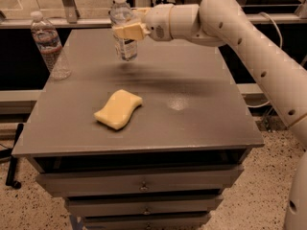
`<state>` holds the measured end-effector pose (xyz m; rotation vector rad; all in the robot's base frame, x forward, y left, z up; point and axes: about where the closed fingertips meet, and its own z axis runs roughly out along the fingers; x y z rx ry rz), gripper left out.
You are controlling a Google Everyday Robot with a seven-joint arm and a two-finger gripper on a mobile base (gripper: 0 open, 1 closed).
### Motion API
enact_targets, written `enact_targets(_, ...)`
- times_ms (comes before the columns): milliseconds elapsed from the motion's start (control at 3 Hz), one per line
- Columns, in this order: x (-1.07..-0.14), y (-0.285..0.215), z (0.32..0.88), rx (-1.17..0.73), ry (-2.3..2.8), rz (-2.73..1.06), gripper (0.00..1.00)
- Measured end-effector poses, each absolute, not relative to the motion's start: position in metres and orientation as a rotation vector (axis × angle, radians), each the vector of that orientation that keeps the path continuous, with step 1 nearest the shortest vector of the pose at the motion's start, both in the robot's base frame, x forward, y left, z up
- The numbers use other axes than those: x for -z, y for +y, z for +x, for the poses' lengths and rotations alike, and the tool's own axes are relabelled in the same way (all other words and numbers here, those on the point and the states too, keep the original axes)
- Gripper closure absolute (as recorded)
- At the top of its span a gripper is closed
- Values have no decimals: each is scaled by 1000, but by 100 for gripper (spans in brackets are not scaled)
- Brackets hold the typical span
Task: Move blue plastic bottle near water bottle
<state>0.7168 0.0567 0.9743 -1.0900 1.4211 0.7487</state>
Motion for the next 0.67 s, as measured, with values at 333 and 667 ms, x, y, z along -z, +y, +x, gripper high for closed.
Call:
enact_targets(333,-975,118,698,-858,1381,-1164,100)
enact_targets(667,-969,155,684,-950,1364,-1190,100)
